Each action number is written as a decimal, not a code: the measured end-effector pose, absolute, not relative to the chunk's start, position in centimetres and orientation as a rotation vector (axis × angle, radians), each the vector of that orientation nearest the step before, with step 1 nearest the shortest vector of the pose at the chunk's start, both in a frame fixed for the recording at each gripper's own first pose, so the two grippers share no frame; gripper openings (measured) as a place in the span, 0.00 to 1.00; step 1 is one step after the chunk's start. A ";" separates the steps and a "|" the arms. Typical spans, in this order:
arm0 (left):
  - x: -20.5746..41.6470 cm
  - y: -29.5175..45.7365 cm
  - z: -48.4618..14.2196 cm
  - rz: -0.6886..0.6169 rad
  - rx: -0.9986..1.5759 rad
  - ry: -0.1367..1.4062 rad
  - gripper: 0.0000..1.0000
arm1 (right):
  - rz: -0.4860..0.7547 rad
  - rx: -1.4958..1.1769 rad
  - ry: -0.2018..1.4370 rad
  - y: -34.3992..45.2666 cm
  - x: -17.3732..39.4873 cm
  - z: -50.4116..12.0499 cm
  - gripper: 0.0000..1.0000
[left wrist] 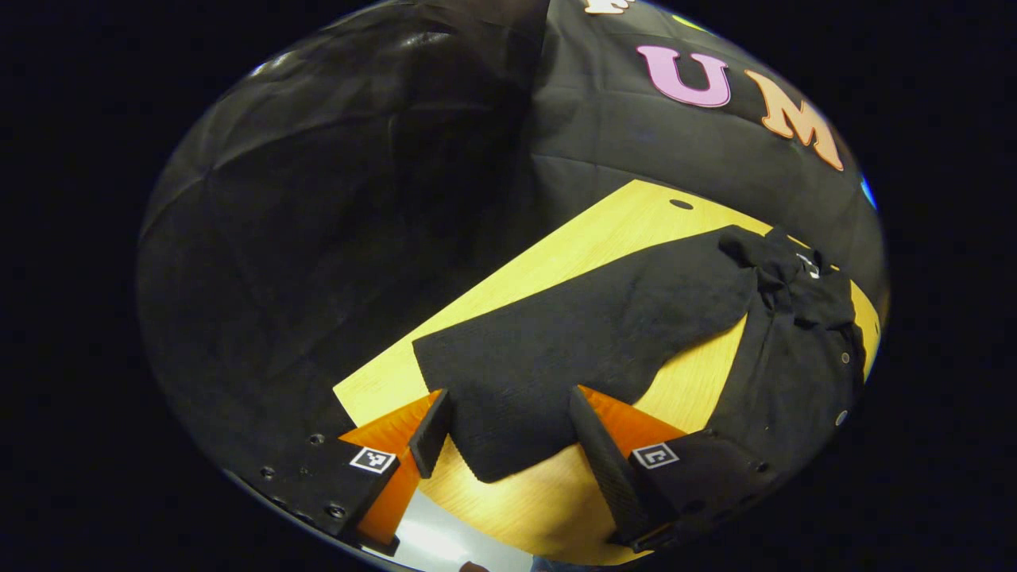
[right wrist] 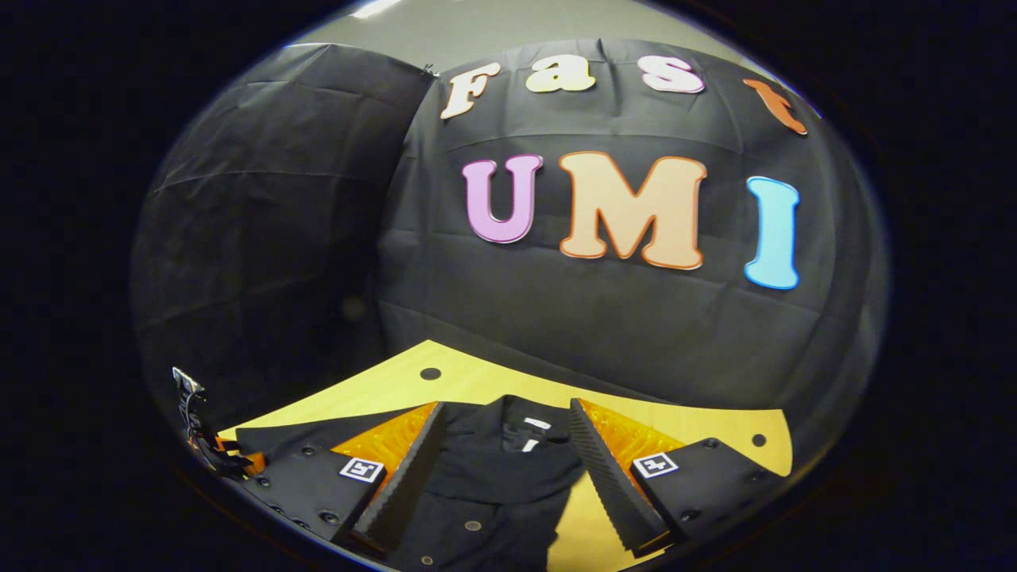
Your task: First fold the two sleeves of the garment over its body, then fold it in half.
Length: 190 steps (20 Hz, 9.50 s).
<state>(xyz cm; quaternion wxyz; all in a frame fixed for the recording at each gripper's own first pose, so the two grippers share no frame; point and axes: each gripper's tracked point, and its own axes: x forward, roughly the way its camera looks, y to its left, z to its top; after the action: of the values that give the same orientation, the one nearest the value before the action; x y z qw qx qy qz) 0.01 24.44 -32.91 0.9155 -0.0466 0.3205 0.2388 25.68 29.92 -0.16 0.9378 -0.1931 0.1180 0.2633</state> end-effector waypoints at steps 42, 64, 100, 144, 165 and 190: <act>23.2 -8.6 -17.9 -0.274 -0.048 0.482 0.00 | -0.053 -0.023 0.229 0.6 8.4 4.8 0.97; 23.9 -26.3 -20.8 -0.581 0.039 0.506 0.59 | 0.064 -0.008 0.428 9.3 9.2 -5.9 0.97; -4.3 7.1 -23.6 0.050 0.156 0.600 0.91 | 0.292 -0.260 0.890 8.0 6.0 -26.5 0.98; -8.7 4.4 -33.9 -0.159 0.050 0.823 0.00 | 0.258 -0.341 0.867 9.7 4.5 -30.3 0.02; 7.4 0.5 -17.5 -0.286 -0.096 0.517 0.00 | 0.275 -0.363 0.529 16.2 16.0 -14.0 0.02; 34.8 0.9 -19.6 -0.196 -0.058 0.466 0.00 | 0.272 -0.493 0.500 26.6 44.7 -12.3 0.02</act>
<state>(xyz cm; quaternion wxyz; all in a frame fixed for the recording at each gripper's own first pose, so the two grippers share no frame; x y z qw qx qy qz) 34.75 0.93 -19.64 0.9679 -0.0288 0.2303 -0.0970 44.72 26.65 -12.27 0.9300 -0.2406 0.2440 0.1330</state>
